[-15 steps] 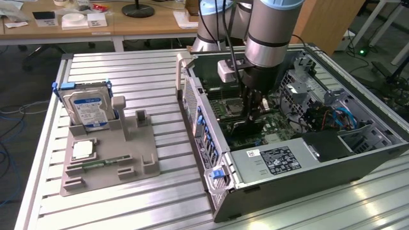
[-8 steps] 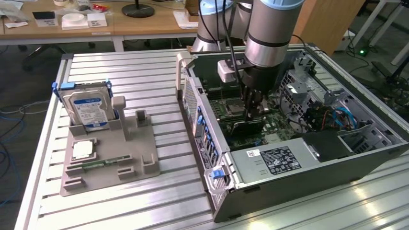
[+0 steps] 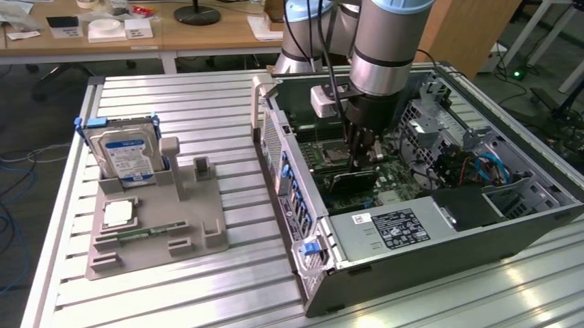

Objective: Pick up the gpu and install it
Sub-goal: 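Press down on the gpu until it lock into place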

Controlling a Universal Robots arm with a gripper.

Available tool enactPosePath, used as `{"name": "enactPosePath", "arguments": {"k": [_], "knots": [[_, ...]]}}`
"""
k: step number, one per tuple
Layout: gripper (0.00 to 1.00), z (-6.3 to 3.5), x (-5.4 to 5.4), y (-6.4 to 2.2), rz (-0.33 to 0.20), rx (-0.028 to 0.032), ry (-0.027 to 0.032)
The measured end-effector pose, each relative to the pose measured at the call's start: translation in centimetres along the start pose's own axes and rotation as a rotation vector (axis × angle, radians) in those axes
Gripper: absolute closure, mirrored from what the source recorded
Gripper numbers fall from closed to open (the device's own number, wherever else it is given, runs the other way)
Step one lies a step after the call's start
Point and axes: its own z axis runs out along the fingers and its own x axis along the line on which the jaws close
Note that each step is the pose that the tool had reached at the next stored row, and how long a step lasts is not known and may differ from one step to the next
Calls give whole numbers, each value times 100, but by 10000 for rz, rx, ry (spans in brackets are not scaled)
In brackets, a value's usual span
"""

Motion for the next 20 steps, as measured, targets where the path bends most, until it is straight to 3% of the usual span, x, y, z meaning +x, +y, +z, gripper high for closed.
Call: {"name": "enactPosePath", "arguments": {"k": [8,14,20], "knots": [[89,-1,1,7,2,-1,1],[89,-18,11,231,0,3,0],[89,-27,16,348,-85,3,9]]}}
